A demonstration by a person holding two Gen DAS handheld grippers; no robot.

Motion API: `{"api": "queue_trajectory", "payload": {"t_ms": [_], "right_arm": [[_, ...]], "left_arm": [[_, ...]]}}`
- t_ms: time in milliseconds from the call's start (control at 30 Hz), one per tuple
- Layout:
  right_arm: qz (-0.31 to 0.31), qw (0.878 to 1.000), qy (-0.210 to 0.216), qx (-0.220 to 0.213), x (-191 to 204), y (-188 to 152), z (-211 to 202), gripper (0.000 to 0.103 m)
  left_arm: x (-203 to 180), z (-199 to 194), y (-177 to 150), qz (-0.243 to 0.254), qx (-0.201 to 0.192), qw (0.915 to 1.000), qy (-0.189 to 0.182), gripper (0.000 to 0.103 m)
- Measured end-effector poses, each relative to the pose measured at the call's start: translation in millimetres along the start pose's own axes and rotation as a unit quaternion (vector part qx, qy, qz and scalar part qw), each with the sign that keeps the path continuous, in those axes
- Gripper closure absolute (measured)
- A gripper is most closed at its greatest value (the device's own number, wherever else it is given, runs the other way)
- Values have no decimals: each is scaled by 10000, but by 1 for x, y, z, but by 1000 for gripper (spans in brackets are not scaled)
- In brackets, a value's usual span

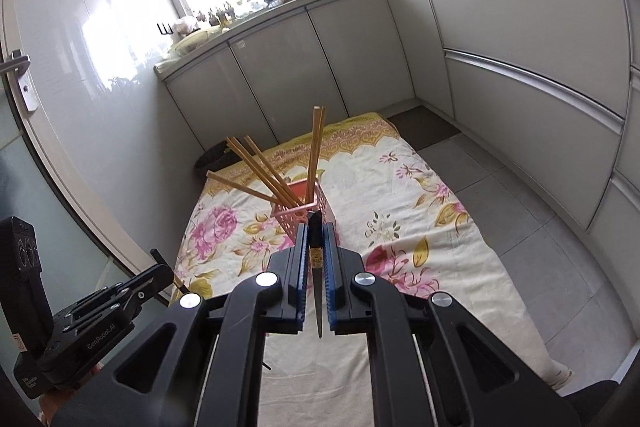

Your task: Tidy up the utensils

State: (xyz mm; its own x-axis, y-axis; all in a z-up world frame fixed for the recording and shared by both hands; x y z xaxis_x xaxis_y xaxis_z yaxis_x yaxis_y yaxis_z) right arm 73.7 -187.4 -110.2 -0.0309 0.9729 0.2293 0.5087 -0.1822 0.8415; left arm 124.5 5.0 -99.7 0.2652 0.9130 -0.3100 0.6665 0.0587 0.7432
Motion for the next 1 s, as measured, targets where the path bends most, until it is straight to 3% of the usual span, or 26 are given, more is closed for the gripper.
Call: {"api": "queue_trajectory", "payload": {"t_ms": [233, 467, 633, 767, 900, 1000], "right_arm": [[51, 9985, 186, -512, -7, 54, -7, 95], [18, 9943, 182, -1049, -14, 116, -5, 95], [-139, 9926, 210, -1187, -14, 136, 7, 95], [-160, 9915, 290, -1261, -18, 132, 7, 95], [-71, 9937, 322, -1068, -26, 123, 19, 95], [84, 9948, 332, -957, -33, 115, 24, 95]], "left_arm": [[-28, -12, 58, 271, -467, 9985, 23, 97], [-51, 2, 127, 404, -917, 9949, 69, 97], [-50, 13, 139, 379, -963, 9946, -116, 98], [-38, -11, 129, 186, -1263, 9911, -389, 98], [-11, -2, 111, -144, -869, 9958, -252, 98], [27, 42, 80, -539, 49, 9984, 171, 91]]}}
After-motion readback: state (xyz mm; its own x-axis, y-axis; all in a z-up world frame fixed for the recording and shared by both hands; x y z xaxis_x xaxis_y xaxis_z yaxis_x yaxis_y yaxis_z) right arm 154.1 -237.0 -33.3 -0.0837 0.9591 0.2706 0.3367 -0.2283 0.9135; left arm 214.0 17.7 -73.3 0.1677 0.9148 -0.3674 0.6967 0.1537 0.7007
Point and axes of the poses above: each gripper's, at about its wrist camera, not at the fingertips, and z roughly the way its jaws point, x to its left, y to its top, the point moved 4 cm from there along z, roughly the way its jaws point, and after that the axes turned 11 degrees about -z, right-handed, at the moved point
